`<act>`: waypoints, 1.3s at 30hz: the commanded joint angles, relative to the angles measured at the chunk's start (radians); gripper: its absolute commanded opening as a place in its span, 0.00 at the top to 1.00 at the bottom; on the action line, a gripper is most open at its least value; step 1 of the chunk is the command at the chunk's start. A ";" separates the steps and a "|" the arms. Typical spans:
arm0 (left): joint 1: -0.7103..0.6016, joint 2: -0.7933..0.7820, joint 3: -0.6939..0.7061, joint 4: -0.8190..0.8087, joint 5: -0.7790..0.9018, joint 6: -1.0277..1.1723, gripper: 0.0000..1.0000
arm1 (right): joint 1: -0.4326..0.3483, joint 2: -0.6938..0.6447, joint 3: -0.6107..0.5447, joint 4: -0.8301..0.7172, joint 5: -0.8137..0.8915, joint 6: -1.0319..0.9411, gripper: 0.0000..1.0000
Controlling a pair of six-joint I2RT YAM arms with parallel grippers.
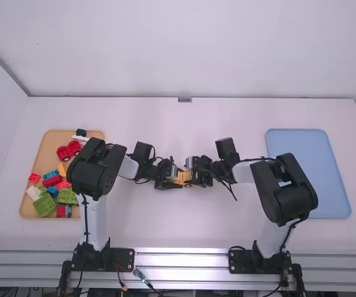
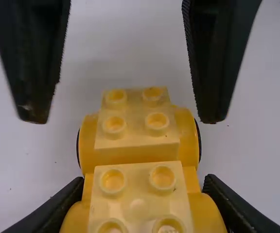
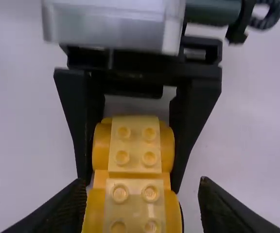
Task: Assemble lego blocks to make yellow taxi
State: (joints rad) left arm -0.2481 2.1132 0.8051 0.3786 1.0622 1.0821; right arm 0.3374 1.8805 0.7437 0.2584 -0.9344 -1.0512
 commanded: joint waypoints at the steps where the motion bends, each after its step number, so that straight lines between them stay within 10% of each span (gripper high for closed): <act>1: -0.007 0.024 0.004 -0.004 -0.004 0.014 0.64 | -0.020 -0.024 -0.003 0.021 -0.139 0.000 0.39; 3: -0.007 0.024 0.005 -0.003 -0.005 0.014 0.64 | -0.039 -0.025 -0.003 0.036 -0.195 -0.001 0.41; 7: -0.007 0.024 0.004 -0.004 -0.005 0.014 0.64 | -0.071 -0.025 -0.003 0.049 -0.210 0.049 0.98; 8: -0.007 0.024 0.004 -0.003 -0.005 0.014 0.64 | -0.077 -0.025 -0.003 0.047 -0.185 0.072 1.00; 39: -0.007 0.024 0.004 0.016 -0.005 0.007 0.66 | 0.082 -0.021 -0.003 -0.222 0.388 -0.016 1.00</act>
State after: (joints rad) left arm -0.2527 2.1132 0.8051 0.3828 1.0618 1.0752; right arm 0.3985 1.8240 0.7734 0.0776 -0.7071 -1.0431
